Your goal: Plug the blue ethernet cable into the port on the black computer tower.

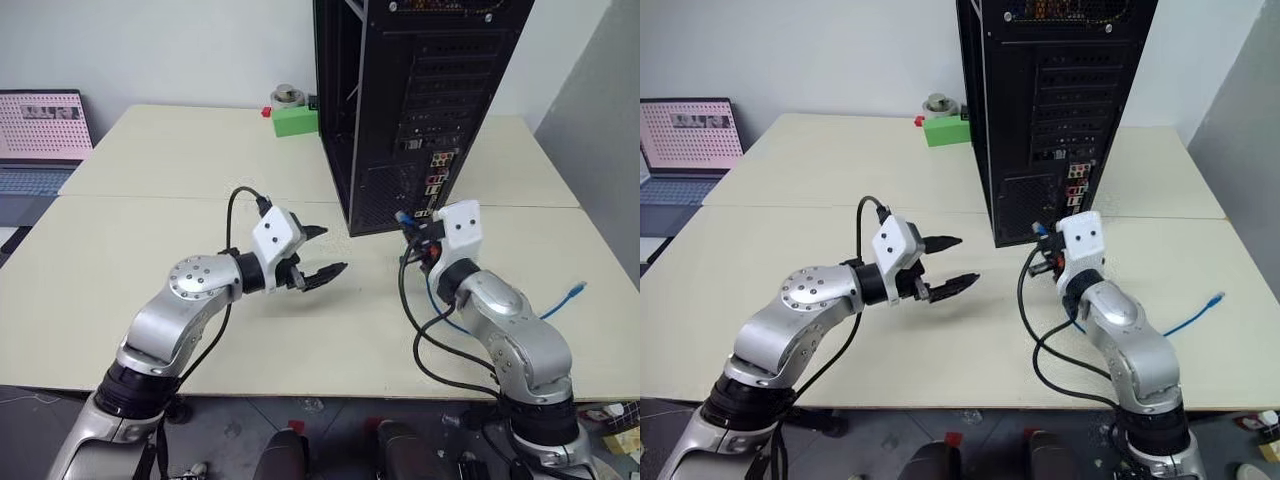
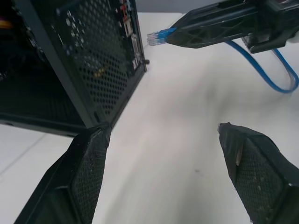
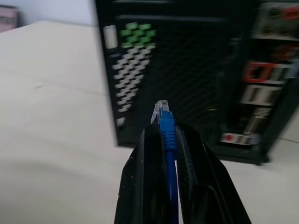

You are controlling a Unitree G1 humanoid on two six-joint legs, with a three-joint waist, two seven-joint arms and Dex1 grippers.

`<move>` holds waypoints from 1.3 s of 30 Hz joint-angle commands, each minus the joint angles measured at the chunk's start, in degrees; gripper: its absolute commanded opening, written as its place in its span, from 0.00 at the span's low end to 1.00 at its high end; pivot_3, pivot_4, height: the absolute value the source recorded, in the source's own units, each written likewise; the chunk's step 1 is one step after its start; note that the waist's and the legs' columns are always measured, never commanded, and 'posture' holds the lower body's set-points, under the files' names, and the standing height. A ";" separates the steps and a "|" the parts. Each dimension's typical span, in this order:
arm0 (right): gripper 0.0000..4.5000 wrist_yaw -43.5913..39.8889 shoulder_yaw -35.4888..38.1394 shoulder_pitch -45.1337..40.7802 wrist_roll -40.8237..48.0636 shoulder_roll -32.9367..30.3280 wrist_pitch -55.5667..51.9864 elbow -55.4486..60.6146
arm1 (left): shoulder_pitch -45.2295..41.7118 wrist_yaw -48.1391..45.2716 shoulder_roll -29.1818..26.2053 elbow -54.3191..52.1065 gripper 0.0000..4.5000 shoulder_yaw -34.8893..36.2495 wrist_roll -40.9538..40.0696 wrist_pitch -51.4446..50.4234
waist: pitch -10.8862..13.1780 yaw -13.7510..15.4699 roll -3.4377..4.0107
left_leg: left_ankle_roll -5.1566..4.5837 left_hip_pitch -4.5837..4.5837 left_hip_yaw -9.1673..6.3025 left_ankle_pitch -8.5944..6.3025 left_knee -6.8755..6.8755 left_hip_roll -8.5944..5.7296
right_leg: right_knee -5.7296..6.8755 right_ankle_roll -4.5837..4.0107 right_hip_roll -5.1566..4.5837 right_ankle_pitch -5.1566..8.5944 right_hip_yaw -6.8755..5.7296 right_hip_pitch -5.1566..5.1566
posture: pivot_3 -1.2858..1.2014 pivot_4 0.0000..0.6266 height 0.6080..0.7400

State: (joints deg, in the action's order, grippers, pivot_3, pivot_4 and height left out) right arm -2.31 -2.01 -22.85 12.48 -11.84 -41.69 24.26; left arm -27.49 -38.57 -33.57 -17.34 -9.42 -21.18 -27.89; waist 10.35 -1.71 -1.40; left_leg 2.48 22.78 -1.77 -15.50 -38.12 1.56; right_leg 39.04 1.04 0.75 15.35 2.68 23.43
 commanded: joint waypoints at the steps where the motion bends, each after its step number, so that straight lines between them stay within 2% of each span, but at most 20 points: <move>1: 0.00 3.01 3.71 -4.53 -2.15 1.48 3.81 -4.93 | -0.92 2.11 3.41 -0.12 0.86 -1.54 3.83 4.08 | 0.00 -0.06 0.00 | 0.00 0.00 0.02 0.00 0.02 0.00 | -0.01 0.00 0.00 0.00 0.02 0.00 | 0.52 0.24 1.00; 5: 0.00 3.64 5.56 -7.50 -3.05 1.98 5.91 -10.25 | -1.00 1.34 5.50 0.53 0.86 -3.95 7.12 6.25 | 0.00 -0.03 0.01 | 0.00 -0.01 0.09 0.00 0.04 0.00 | -0.01 -0.02 0.00 -0.01 0.06 0.03 | 0.52 0.24 1.00; 18: 0.00 1.71 7.06 -10.61 -2.42 1.97 9.12 -15.55 | -4.46 7.63 14.74 1.24 0.86 -4.87 9.55 -2.23 | 0.00 -0.09 0.02 | -0.01 0.02 0.11 0.00 0.04 0.02 | 0.01 -0.02 -0.02 -0.01 0.11 0.05 | 0.52 0.24 1.00; 30: 0.00 1.42 7.13 -12.35 -3.24 1.84 12.18 -19.97 | -5.73 10.83 18.44 2.64 0.86 -7.14 14.67 -1.89 | 0.00 -0.06 0.02 | -0.01 0.01 0.13 0.00 0.04 0.02 | 0.01 -0.02 -0.05 -0.01 0.14 0.05 | 0.52 0.24 1.00; 39: 0.00 0.89 7.15 -12.99 -3.61 2.01 13.66 -21.87 | -5.82 10.99 20.26 3.46 0.86 -6.73 15.57 -2.05 | 0.00 -0.06 0.02 | -0.01 0.02 0.12 0.00 0.04 0.02 | 0.01 -0.02 -0.05 -0.01 0.14 0.05 | 0.52 0.24 1.00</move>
State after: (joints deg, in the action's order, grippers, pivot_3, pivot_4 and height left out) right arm -1.18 4.39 -34.44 9.03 -9.92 -29.97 1.70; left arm -32.35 -27.66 -13.63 -12.88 -16.09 -6.09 -30.70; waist 10.35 -1.77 -1.38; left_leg 2.47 22.79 -1.65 -15.50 -38.07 1.57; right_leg 39.05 1.02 0.70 15.34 2.81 23.48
